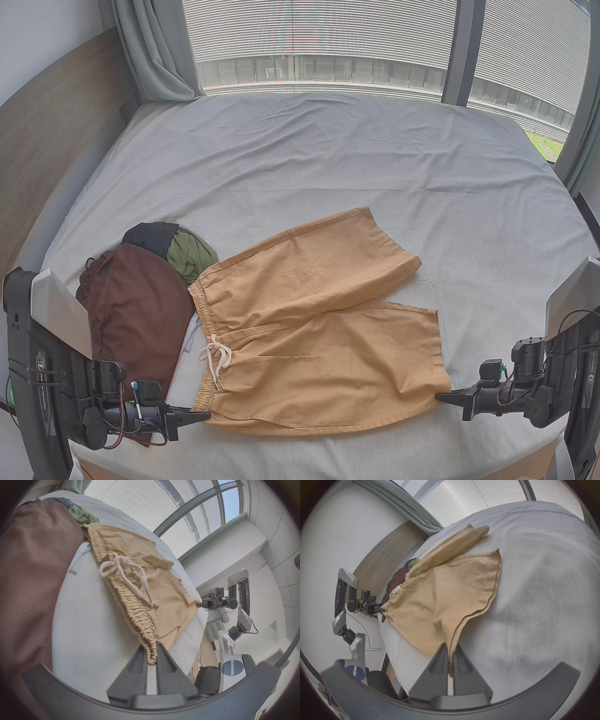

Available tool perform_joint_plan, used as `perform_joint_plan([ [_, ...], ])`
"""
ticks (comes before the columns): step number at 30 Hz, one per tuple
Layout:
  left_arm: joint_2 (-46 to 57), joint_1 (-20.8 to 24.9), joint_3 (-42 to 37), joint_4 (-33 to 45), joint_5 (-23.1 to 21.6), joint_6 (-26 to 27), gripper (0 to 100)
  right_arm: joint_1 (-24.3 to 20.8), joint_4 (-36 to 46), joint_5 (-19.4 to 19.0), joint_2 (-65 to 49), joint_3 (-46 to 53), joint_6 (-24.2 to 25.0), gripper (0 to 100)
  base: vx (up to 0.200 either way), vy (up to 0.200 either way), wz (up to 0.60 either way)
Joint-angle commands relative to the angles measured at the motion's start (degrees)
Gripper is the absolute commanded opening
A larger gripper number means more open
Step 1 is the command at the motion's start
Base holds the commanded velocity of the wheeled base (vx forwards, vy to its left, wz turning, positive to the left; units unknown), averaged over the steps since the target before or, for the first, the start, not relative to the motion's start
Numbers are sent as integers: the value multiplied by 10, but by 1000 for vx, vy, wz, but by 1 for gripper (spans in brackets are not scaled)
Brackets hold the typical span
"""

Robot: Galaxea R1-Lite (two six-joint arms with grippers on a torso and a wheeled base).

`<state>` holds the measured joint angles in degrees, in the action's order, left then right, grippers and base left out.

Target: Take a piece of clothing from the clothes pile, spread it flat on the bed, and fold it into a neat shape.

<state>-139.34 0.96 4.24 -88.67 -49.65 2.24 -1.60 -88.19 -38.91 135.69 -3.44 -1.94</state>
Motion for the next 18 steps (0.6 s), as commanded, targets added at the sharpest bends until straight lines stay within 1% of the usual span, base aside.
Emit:
perform_joint_plan([
  [1, 16, 3, 12, -1, -2, -7, 0, -4, -1, -10, -39, -4, 15, 0, 0, 0, 0],
  [2, 16, 3, 12, -1, -2, -7, 0, -4, -1, -10, -39, -4, 15, 0, 0, 0, 0],
  [3, 30, 6, 14, -1, -6, -18, 0, -6, -1, -10, -58, -9, 34, 0, 0, 0, 0],
  [4, 32, 7, 16, -1, -7, -21, 0, -7, -1, -11, -61, -10, 38, 0, 0, 0, 0],
  [9, 70, 17, 31, -1, -8, -70, 0, -17, -1, -11, -85, -30, 78, 0, 0, 0, 0],
  [12, 86, 26, 38, -1, -10, -95, 0, -23, -1, -11, -90, -43, 91, 0, 0, 0, 0],
  [18, 95, 29, 60, -1, -10, -116, 0, -24, -1, -10, -102, -57, 110, 0, 0, 0, 0],
])
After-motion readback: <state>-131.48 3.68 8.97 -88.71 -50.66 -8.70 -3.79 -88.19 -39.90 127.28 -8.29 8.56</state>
